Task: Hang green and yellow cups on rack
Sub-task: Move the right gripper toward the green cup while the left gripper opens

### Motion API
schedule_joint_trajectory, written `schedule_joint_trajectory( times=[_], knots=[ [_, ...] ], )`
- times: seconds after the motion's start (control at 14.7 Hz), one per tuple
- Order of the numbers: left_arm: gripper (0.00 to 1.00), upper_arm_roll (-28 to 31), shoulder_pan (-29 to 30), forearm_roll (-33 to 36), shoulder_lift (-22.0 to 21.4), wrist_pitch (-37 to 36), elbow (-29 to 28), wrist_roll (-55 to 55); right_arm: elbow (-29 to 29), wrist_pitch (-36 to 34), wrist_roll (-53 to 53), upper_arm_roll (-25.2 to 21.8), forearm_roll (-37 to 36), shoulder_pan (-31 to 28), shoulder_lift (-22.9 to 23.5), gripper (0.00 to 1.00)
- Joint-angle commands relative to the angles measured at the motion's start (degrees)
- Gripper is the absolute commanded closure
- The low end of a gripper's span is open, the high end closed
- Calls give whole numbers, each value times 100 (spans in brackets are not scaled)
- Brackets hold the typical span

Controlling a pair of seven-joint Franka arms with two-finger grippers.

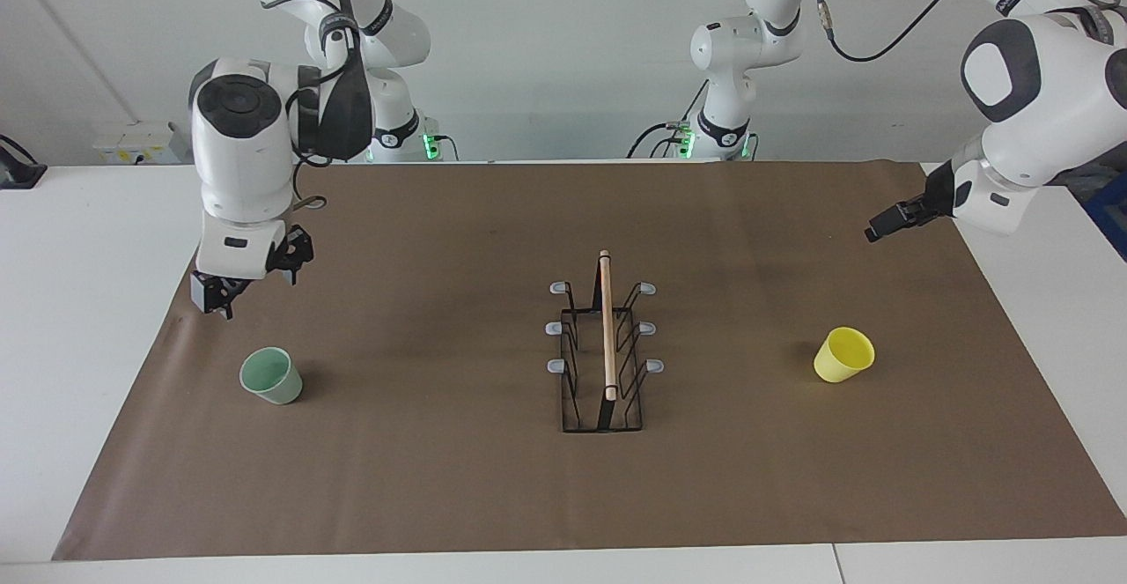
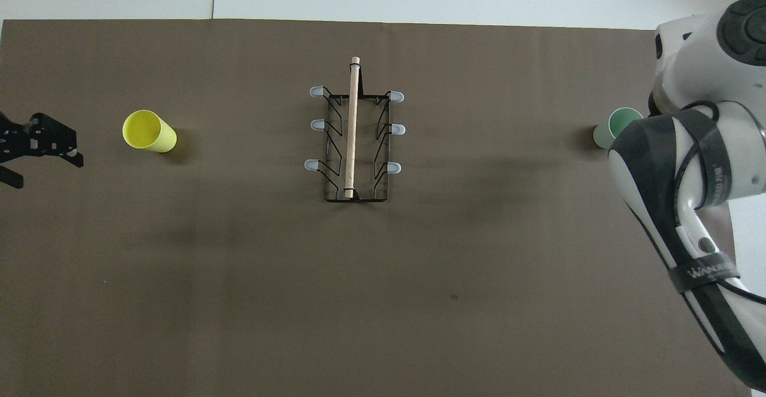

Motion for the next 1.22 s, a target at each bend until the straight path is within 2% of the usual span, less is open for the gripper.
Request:
schedule_joint_trajectory(
  times=[0.0,0.14,0.27,0.48,0.82,0.95,1.15],
  knots=[
    [0,52,351,-370,246,-31,205,-630,-371,265,-908,20,-230,-26,-161,0],
    [0,52,545,-441,360,31,135,-1042,-459,273,-1569,20,-588,0,-214,0],
    [0,52,825,-870,474,293,4,-1797,-642,623,-1799,29,-1116,113,-188,0],
    [0,43,1282,-1740,396,1057,-882,-2572,-1257,1160,-2072,29,-2205,412,-153,0],
    [0,51,1960,-3260,387,1665,-1947,-2766,-1847,1881,-2037,20,-3383,562,145,0],
    [0,43,2162,-3971,317,2085,-2429,-3205,-1813,1786,-1915,20,-3980,737,583,0],
    [0,43,2285,-5210,176,2674,-3281,-3338,-1813,1750,-1055,20,-4614,791,963,0]
  ],
)
